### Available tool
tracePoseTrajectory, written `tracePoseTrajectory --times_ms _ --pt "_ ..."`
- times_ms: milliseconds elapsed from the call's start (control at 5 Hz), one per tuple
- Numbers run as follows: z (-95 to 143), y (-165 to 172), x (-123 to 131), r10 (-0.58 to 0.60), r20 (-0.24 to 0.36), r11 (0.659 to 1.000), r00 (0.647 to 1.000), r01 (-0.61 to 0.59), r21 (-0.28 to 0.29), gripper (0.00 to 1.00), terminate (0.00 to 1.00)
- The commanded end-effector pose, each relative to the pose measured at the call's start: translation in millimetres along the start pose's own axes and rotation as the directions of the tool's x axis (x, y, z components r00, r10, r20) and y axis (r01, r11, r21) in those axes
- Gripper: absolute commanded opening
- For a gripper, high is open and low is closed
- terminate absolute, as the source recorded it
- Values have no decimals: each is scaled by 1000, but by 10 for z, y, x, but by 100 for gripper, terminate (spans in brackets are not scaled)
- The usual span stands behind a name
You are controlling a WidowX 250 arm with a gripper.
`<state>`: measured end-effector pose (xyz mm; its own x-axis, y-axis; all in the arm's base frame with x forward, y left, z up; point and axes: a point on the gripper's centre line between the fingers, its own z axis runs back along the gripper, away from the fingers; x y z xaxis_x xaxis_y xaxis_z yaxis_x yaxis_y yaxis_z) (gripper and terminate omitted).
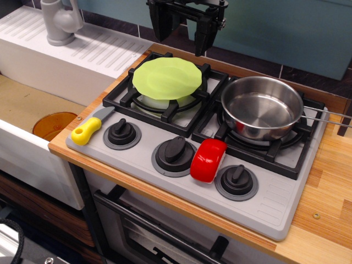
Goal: End effector reaching salmon
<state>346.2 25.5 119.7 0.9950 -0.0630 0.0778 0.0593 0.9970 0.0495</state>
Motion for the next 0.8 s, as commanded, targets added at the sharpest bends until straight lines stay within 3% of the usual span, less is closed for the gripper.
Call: tracePoseTrajectory --times_ms 0,600 --pt "0 0 0 0 0 1000 1000 0 0 100 0" --pt "265 -755 -437 109 15 993 994 -109 43 100 0"
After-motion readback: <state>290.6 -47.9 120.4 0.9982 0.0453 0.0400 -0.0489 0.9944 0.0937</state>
